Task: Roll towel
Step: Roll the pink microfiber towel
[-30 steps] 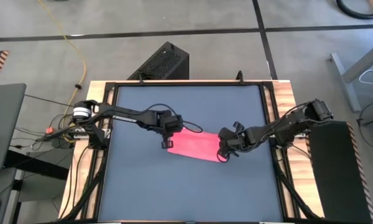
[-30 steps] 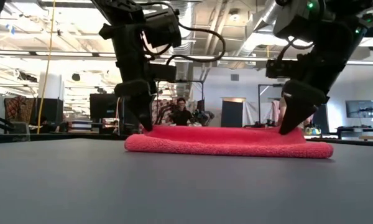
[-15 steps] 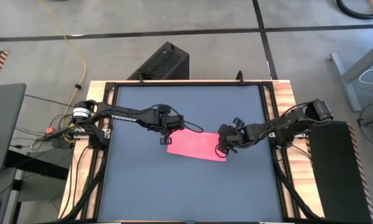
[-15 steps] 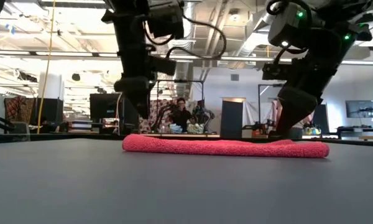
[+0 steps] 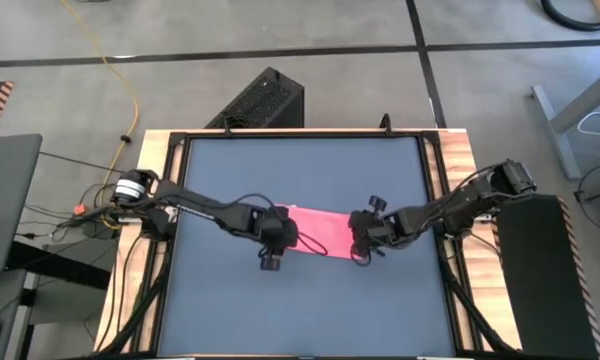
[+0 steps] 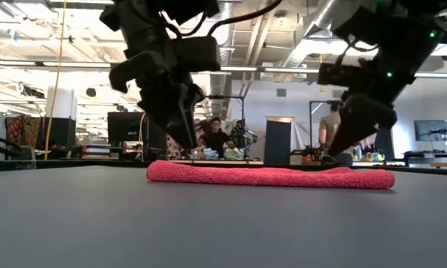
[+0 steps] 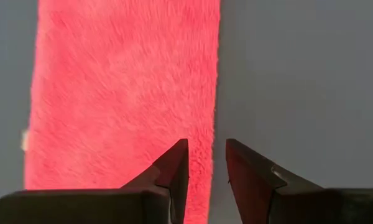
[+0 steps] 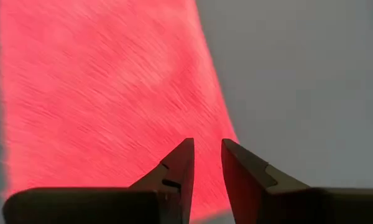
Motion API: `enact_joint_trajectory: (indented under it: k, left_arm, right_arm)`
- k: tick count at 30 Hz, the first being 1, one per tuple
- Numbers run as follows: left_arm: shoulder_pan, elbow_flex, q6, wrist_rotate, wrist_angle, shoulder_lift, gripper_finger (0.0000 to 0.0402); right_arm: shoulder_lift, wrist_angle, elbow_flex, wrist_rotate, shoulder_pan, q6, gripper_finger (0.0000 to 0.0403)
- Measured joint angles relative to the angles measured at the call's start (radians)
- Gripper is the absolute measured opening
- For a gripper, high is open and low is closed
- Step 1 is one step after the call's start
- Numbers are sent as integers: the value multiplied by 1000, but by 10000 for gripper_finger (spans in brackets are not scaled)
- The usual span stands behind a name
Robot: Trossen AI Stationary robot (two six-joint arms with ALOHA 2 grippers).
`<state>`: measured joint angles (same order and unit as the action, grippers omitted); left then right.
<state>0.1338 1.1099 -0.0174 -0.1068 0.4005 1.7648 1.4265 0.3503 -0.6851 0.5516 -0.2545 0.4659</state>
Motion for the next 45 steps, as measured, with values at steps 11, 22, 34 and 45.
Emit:
enact_joint_trajectory:
  k: [11, 22, 34, 45]
  left_arm:
    - [109, -65, 163, -142, 6, 74, 33]
    - [164, -504, 451, -312, -233, -384, 2]
    - [167, -553, 286, -372, -509, -563, 0]
    - [165, -528, 312, -191, -694, -266, 0]
  right_arm:
    - [-1, -413, 200, -167, 108, -134, 84]
    - [-1, -520, 259, -247, 45, 74, 70]
    - [0, -638, 201, -250, -142, 205, 70]
    - [0, -299, 18, -229, -61, -95, 70]
